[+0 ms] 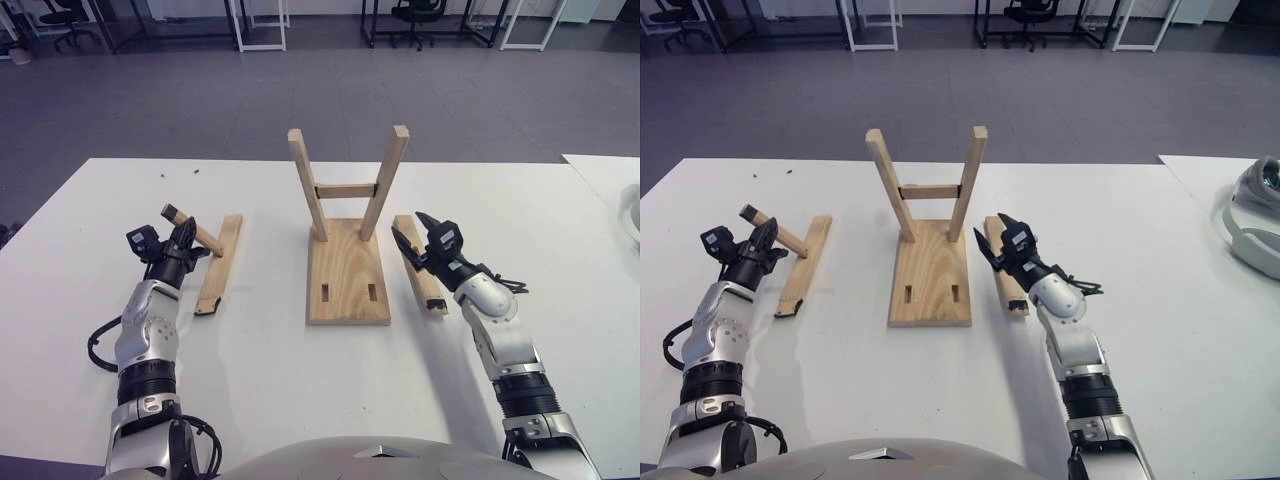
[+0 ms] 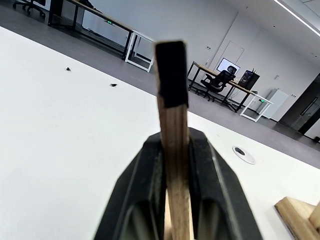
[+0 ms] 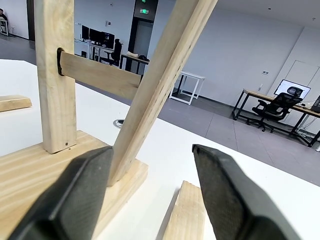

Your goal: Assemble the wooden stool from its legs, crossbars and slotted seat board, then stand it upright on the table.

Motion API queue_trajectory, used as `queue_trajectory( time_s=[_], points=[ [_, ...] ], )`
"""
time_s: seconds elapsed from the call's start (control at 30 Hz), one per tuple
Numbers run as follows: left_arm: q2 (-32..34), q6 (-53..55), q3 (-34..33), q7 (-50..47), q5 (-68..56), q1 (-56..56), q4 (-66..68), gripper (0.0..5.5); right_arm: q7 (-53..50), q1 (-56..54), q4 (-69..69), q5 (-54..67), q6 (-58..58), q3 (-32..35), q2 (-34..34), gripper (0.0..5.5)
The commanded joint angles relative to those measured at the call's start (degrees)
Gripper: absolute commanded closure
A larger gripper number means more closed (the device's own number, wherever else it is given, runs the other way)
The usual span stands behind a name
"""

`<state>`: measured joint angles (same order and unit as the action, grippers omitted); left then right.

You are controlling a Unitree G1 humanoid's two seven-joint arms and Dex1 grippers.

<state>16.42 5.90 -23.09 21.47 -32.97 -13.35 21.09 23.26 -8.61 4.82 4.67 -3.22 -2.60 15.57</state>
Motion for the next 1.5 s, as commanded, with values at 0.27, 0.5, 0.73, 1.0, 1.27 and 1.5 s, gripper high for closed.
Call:
queue_trajectory(
  time_s=[0.27, 0.5, 0.73, 1.0, 1.27, 1.5],
  points=[
    [6.0, 1.6, 10.9, 2.8, 14.6, 16.9, 4.6, 5.10, -0.2, -1.4, 1.4, -3.4, -2.7, -0.2, 1.0, 2.56],
    [7.4, -3.5, 12.9, 7.5, 15.4, 16.7, 12.2, 5.10, 0.4, -2.3, 2.0, -5.0, -4.0, -1.2, 1.5, 2.56],
    [13.3, 0.6, 10.4, 15.2, 6.5, 13.2, -6.9, 5.10, -0.3, -2.9, 1.8, -5.4, -4.1, -1.2, 1.0, 2.56],
    [22.0, 13.4, 11.9, 17.4, 10.0, 20.5, -18.7, 3.90, -2.0, -2.5, 3.2, -6.2, -5.2, -1.7, 0.0, 2.56],
    [23.9, 17.3, 11.6, 16.5, 13.3, 23.1, -21.5, 2.49, -2.5, -2.0, 3.6, -6.5, -5.2, -2.1, -0.4, 2.56],
    [22.8, 14.1, 10.7, 16.4, 15.4, 21.7, -16.0, 1.52, -2.2, -1.3, 3.2, -6.9, -5.0, -2.5, -0.1, 2.56]
  ],
)
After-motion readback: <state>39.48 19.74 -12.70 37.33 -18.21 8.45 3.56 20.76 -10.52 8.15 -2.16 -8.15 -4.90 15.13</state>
